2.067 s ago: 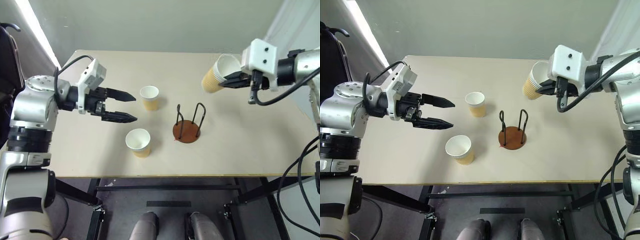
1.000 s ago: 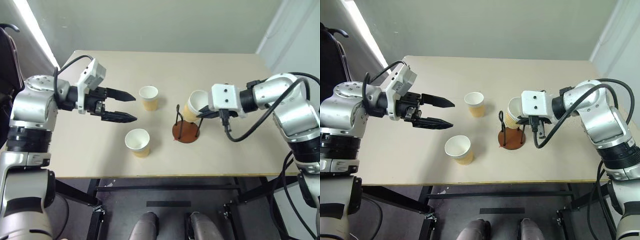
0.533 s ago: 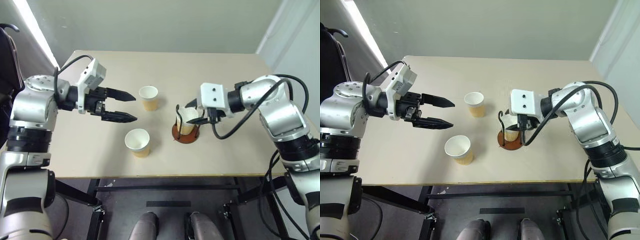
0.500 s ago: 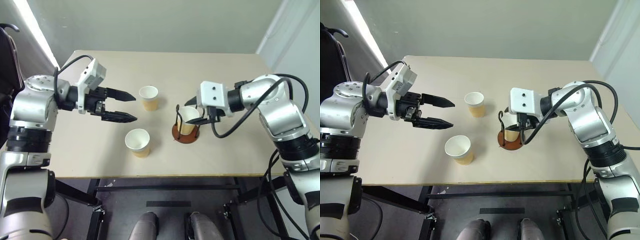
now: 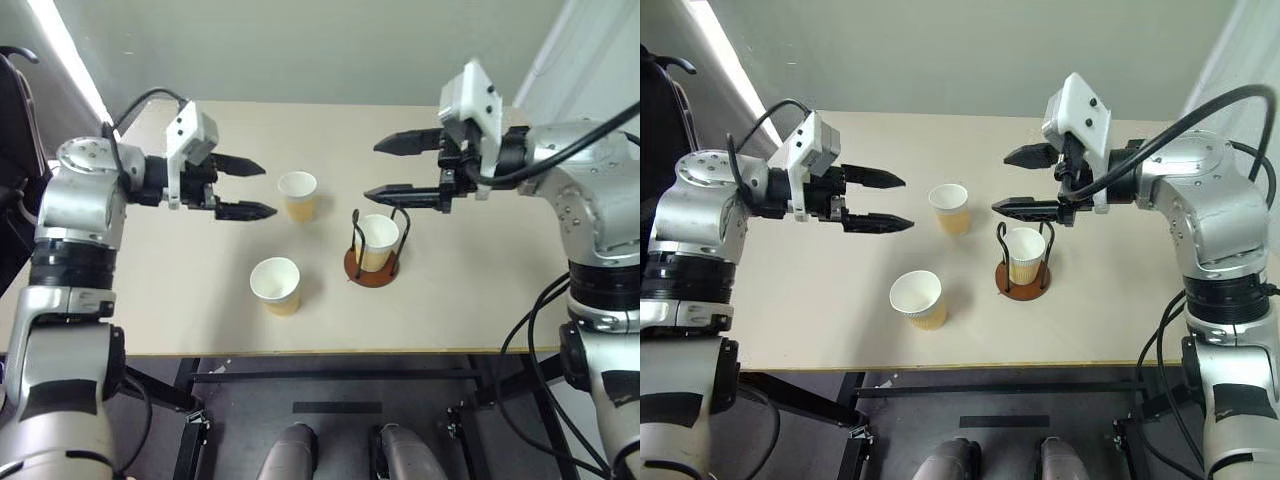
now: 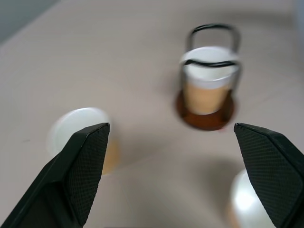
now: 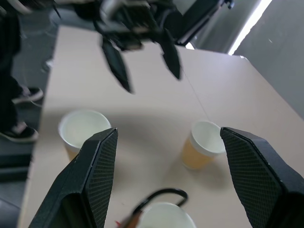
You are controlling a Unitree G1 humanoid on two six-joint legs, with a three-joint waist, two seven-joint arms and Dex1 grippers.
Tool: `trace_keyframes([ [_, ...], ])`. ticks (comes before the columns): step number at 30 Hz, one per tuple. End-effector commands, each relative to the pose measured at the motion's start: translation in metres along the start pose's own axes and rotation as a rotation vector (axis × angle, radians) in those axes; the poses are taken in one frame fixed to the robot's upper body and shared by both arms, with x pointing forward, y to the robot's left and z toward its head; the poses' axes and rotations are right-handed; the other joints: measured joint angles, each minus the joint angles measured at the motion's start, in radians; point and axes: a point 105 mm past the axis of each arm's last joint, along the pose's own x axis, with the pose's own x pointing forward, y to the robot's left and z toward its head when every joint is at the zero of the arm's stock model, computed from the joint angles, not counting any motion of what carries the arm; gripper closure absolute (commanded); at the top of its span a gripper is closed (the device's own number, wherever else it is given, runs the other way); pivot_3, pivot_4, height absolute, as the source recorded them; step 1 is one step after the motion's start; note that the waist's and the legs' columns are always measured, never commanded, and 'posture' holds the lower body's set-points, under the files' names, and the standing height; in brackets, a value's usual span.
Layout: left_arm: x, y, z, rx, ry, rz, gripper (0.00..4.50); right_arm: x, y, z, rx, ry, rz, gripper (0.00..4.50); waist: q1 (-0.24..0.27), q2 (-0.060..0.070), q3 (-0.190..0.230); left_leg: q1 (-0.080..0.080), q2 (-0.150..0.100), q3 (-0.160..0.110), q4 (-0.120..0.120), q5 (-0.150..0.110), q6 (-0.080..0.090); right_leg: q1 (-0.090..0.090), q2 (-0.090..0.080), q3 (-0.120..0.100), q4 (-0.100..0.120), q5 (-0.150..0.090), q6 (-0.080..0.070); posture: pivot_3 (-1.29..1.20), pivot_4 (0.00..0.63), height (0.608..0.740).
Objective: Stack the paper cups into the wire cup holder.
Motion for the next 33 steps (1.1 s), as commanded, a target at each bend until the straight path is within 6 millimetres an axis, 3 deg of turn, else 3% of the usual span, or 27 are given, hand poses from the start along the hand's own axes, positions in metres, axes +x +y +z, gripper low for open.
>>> trace_keyframes([
  [1,0.001,0.016,0.002,0.149,0.075,0.077,0.0,-0.014,0.001,0.02,0.011,-0.082,-0.034,1.05,0.001,0.0,0.0,0.0,0.0,0.0,0.0,0.0,0.0,0.0,0.0,0.0,0.0,0.0,0.0,0.0,0.15,0.74],
  [6,0.01,0.024,-0.006,0.262,0.151,0.089,0.0,-0.02,0.008,0.027,-0.005,-0.128,-0.037,1.05,0.0,0.0,0.0,0.0,0.0,0.0,-0.001,0.0,0.0,0.0,0.0,0.001,-0.001,0.0,0.001,0.0,0.15,0.74],
  [19,0.044,0.034,-0.023,0.602,0.335,0.119,0.0,-0.022,0.012,0.018,-0.01,-0.087,-0.03,1.05,0.004,0.0,0.0,-0.005,-0.001,-0.001,0.0,0.0,0.001,-0.003,0.0,0.0,-0.003,0.006,0.01,0.0,0.15,0.74],
  [25,0.054,0.032,-0.029,0.644,0.365,0.107,0.0,-0.024,0.016,0.029,-0.069,-0.133,-0.004,1.05,0.003,0.0,0.0,-0.008,-0.001,-0.001,0.001,0.0,0.001,-0.005,0.0,0.001,-0.007,0.009,0.014,0.0,0.15,0.74],
  [33,0.062,0.036,-0.03,0.687,0.415,0.126,0.0,-0.028,0.016,0.028,-0.097,-0.113,-0.002,1.05,0.006,0.0,0.0,-0.009,-0.003,0.002,0.003,-0.001,0.002,-0.004,0.001,0.002,-0.01,0.01,0.017,0.0,0.15,0.74],
])
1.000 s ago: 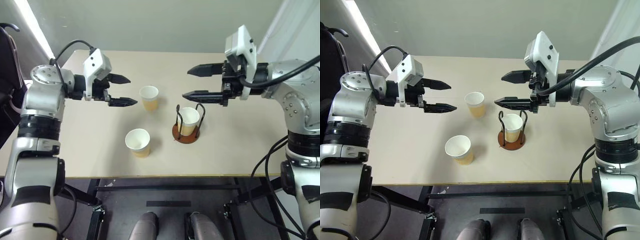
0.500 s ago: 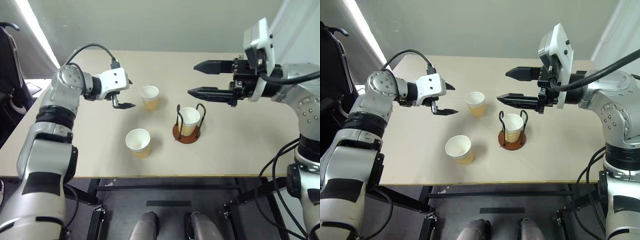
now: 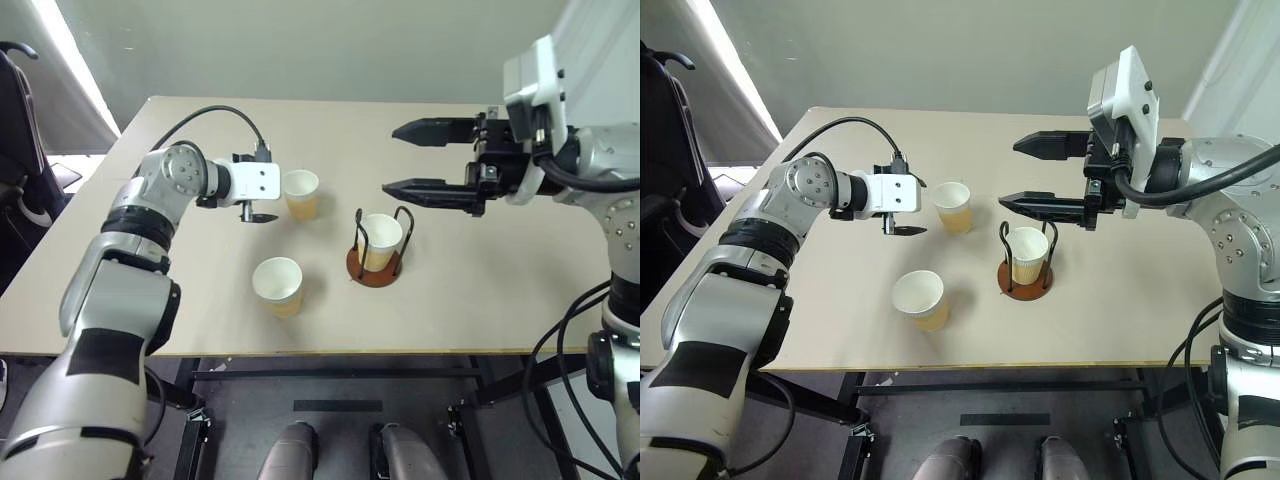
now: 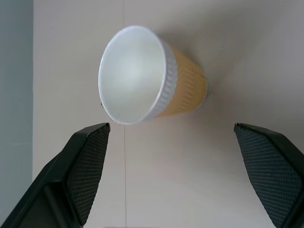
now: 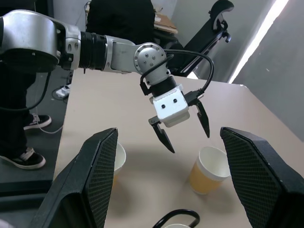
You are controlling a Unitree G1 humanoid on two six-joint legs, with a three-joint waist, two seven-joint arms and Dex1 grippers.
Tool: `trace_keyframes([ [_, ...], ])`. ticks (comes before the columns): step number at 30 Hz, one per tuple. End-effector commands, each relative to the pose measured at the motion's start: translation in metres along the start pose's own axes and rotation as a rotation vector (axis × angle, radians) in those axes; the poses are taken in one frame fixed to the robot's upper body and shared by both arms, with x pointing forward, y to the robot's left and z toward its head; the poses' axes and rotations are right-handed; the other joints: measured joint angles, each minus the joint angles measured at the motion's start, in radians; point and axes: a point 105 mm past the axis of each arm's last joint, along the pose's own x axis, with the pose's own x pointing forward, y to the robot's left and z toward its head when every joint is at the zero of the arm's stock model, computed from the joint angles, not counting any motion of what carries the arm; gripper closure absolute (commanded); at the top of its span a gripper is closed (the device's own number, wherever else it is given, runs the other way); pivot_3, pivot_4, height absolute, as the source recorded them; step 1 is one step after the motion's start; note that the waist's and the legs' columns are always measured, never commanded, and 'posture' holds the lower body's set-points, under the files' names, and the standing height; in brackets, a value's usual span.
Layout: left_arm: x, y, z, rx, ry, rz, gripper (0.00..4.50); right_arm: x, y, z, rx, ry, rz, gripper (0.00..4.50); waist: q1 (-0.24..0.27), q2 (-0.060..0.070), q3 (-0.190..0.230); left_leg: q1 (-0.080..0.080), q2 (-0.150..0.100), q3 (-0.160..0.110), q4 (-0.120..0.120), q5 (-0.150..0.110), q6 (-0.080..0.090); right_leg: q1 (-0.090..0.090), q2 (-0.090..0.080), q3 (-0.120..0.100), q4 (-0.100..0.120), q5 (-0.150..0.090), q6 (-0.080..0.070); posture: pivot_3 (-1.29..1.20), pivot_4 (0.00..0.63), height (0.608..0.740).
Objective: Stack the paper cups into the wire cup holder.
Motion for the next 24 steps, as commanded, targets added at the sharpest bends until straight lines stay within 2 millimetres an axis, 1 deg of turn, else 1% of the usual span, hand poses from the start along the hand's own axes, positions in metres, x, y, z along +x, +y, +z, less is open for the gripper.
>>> trace_keyframes([
  [1,-0.003,0.02,0.013,0.062,-0.003,0.061,0.0,-0.003,0.002,0.011,-0.057,-0.013,0.003,1.05,0.002,0.0,0.0,0.0,0.001,-0.002,0.001,0.0,0.0,0.0,-0.002,0.001,0.0,0.0,0.0,0.0,0.15,0.74],
  [8,0.008,0.021,0.022,0.101,0.01,0.069,0.0,-0.01,0.002,0.007,-0.083,0.026,-0.006,1.05,0.004,0.0,0.0,0.0,-0.001,0.002,0.004,-0.002,0.003,0.001,0.0,0.001,0.0,0.001,0.001,0.0,0.15,0.74],
  [17,0.024,0.015,0.031,0.13,0.012,0.062,0.0,-0.017,0.004,0.008,-0.093,0.047,-0.021,1.05,0.004,0.0,0.0,-0.001,0.001,0.002,0.009,-0.003,0.004,0.002,0.0,0.002,0.0,0.002,0.003,0.0,0.15,0.74],
  [24,0.035,0.008,0.026,0.144,0.072,0.065,0.0,-0.021,0.004,0.006,-0.088,0.063,-0.044,1.05,0.005,0.0,0.0,-0.001,0.001,0.003,0.011,-0.004,0.005,0.003,-0.001,0.003,0.0,0.002,0.004,0.0,0.15,0.74],
])
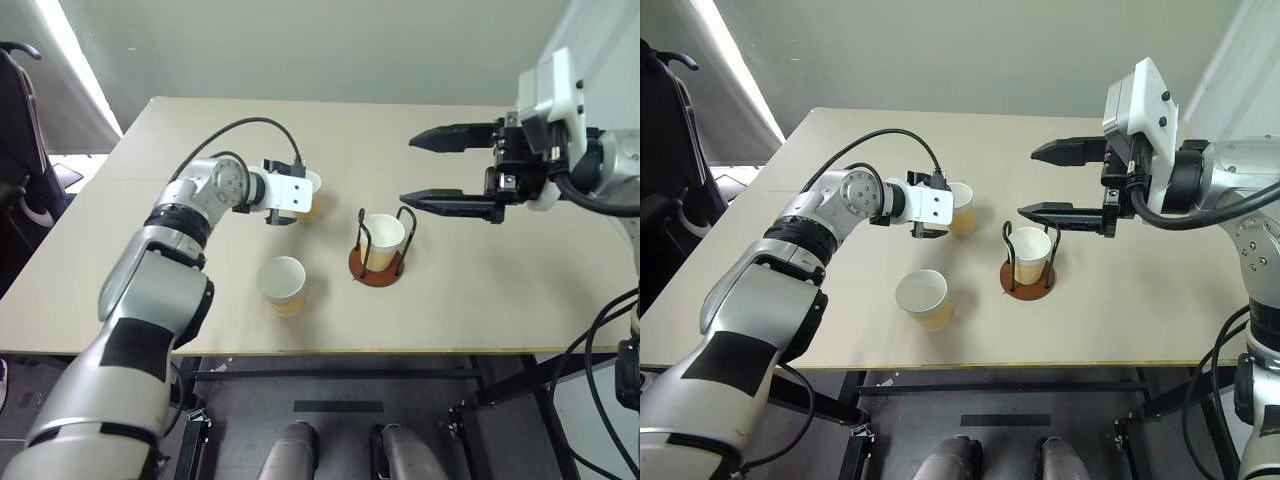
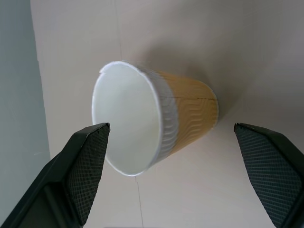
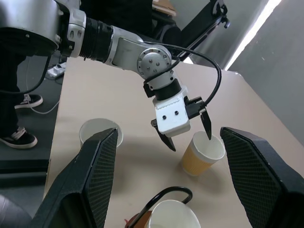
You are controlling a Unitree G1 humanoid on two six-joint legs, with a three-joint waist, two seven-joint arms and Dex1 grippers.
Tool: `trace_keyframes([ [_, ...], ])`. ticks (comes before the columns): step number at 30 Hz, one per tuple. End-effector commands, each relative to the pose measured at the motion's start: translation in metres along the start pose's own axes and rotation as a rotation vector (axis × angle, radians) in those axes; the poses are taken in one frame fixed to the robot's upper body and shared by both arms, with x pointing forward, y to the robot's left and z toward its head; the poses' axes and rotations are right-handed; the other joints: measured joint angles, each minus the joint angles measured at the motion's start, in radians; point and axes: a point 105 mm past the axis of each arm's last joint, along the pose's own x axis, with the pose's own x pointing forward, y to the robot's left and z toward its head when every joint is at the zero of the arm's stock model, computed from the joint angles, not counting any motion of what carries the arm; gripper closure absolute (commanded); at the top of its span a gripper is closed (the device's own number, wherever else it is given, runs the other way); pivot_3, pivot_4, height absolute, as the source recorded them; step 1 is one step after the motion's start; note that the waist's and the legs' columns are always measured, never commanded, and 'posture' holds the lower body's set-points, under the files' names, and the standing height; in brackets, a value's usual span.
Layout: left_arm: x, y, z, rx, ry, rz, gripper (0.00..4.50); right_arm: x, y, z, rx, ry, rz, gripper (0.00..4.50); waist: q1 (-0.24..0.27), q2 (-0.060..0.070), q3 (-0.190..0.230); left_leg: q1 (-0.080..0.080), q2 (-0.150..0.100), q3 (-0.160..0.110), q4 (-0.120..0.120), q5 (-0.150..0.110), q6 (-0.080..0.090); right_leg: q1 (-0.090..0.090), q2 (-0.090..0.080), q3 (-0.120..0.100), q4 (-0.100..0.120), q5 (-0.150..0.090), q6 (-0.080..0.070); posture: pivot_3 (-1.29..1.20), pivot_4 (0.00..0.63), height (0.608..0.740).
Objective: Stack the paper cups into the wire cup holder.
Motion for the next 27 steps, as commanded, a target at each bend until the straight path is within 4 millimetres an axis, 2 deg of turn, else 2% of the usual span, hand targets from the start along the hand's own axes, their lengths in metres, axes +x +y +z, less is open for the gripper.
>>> trace_keyframes([
  [1,-0.002,0.009,-0.001,0.014,0.029,0.035,0.17,-0.008,-0.001,0.011,-0.049,-0.02,-0.036,1.03,0.0,0.0,0.0,0.0,-0.001,0.001,0.0,0.0,0.0,0.0,0.001,0.0,0.0,0.0,0.0,0.0,0.15,0.74],
  [4,0.002,0.003,-0.003,0.014,0.047,0.018,0.84,-0.008,-0.001,0.012,-0.055,-0.021,-0.043,1.02,0.0,0.0,0.0,0.001,-0.001,0.001,0.0,0.0,0.0,0.0,0.001,0.0,0.0,0.0,0.0,0.0,0.15,0.74],
  [10,0.007,-0.002,-0.003,0.032,0.062,0.012,3.05,-0.012,-0.003,0.008,-0.069,0.003,-0.055,1.02,0.003,0.0,0.0,0.001,-0.001,0.001,0.001,0.0,0.0,0.001,0.0,0.0,0.0,0.0,0.001,0.0,0.15,0.74],
  [14,0.001,0.011,0.005,0.034,0.026,0.032,4.42,-0.017,-0.004,0.006,-0.063,0.022,-0.059,1.02,0.004,0.0,0.0,0.0,-0.001,0.002,0.001,0.0,0.0,0.001,0.001,0.0,0.0,0.0,0.002,0.0,0.15,0.74],
  [18,-0.014,0.034,0.014,0.046,-0.02,0.058,4.47,-0.023,-0.004,0.002,-0.055,0.055,-0.057,1.02,0.007,-0.001,0.0,0.0,-0.002,0.003,0.001,0.0,0.0,0.001,0.002,0.0,-0.001,-0.001,0.003,0.0,0.15,0.74],
  [23,-0.039,0.063,0.033,-0.024,-0.152,0.078,4.47,-0.033,-0.007,-0.008,-0.043,0.123,-0.058,1.02,0.009,-0.001,0.001,0.0,-0.002,0.002,0.0,-0.001,0.002,0.001,0.001,0.002,-0.002,-0.001,0.003,0.0,0.15,0.74],
  [27,-0.074,0.095,0.062,-0.111,-0.349,0.068,4.47,-0.045,-0.014,-0.021,-0.027,0.204,-0.067,1.02,0.009,-0.001,0.002,-0.001,-0.003,0.004,0.0,-0.002,0.004,0.001,0.0,0.001,-0.002,-0.002,0.005,0.0,0.15,0.74],
])
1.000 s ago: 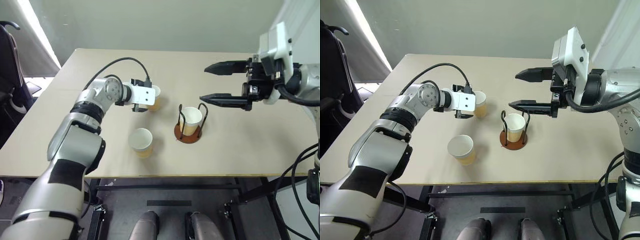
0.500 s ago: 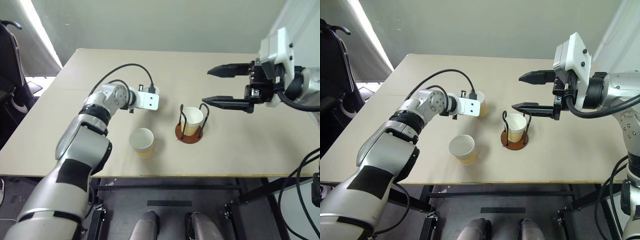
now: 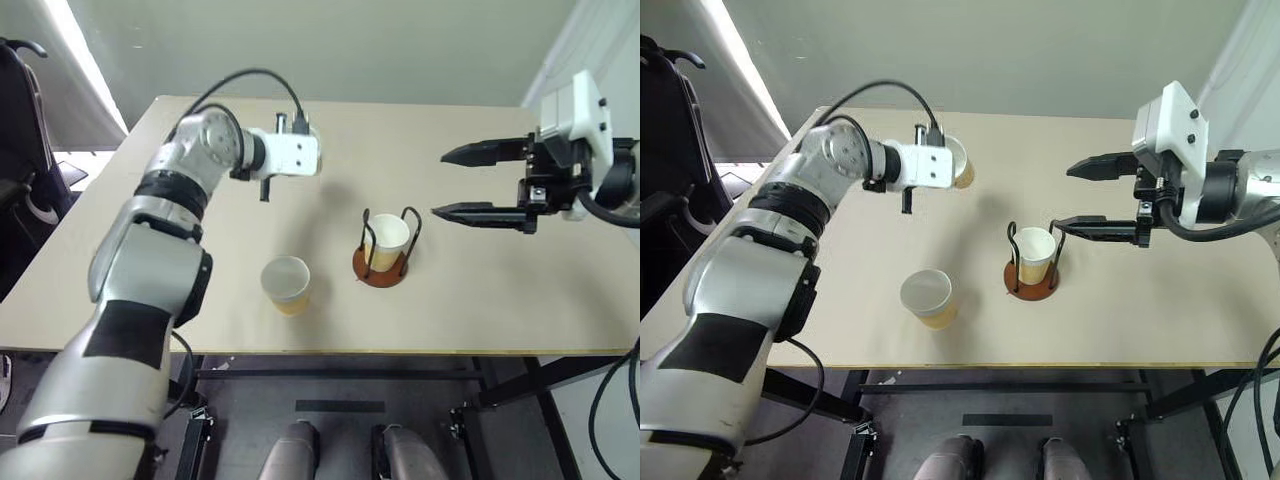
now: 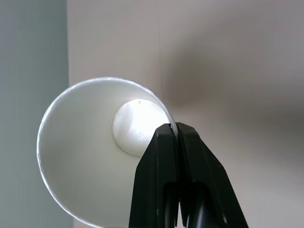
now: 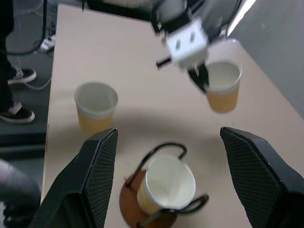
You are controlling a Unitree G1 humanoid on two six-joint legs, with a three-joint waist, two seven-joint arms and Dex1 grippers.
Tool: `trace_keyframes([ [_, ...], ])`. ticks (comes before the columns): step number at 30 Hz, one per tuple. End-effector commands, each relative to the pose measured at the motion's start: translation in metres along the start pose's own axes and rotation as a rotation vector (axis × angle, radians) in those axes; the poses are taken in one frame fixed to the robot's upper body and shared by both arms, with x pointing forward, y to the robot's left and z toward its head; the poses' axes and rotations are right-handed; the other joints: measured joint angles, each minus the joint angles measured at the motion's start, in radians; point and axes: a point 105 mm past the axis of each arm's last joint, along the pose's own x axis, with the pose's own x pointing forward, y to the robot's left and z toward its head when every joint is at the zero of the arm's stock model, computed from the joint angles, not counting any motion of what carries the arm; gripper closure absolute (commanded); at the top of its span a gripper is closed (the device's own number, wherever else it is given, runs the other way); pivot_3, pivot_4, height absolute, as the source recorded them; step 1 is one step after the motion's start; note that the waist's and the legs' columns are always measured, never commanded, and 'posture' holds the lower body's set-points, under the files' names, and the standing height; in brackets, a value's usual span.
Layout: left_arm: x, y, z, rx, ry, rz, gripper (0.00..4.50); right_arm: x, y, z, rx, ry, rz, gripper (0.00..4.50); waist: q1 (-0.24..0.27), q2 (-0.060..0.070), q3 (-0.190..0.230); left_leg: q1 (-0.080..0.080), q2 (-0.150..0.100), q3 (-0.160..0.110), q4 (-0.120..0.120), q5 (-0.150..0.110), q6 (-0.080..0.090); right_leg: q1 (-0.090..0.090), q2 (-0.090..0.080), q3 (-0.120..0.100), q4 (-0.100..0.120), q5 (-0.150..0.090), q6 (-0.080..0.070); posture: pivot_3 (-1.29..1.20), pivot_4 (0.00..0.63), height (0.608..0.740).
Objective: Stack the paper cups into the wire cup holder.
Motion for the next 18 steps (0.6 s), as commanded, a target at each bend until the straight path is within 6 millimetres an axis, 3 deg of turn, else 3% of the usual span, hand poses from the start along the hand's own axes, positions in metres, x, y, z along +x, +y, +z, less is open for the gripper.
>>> trace_keyframes([
  [1,-0.034,0.041,0.047,-0.028,-0.213,0.04,4.47,-0.012,-0.008,-0.002,-0.034,0.045,-0.026,1.02,-0.001,0.0,0.0,-0.001,0.0,-0.001,0.001,0.0,0.0,-0.001,0.0,0.0,0.0,0.0,0.0,0.0,0.15,0.74],
  [8,-0.065,0.048,0.086,-0.099,-0.448,-0.109,4.47,-0.017,-0.01,-0.012,-0.033,0.088,-0.007,1.02,-0.004,0.001,0.0,-0.002,0.001,0.003,0.001,-0.002,0.003,-0.002,-0.001,0.001,0.0,-0.001,0.002,0.0,0.15,0.74],
  [15,-0.079,0.031,0.094,-0.141,-0.48,-0.265,4.47,-0.013,-0.001,-0.013,-0.019,0.076,0.058,1.02,-0.013,0.002,0.0,-0.004,0.004,0.003,0.005,-0.002,0.004,-0.002,0.0,0.0,0.001,-0.001,0.003,0.0,0.15,0.74],
  [18,-0.083,0.011,0.09,-0.151,-0.45,-0.365,4.47,-0.008,0.001,-0.018,-0.014,0.095,0.077,1.02,-0.016,0.002,0.0,-0.004,0.005,0.002,0.006,-0.003,0.004,-0.002,-0.002,0.002,0.002,-0.001,0.003,0.0,0.15,0.74],
])
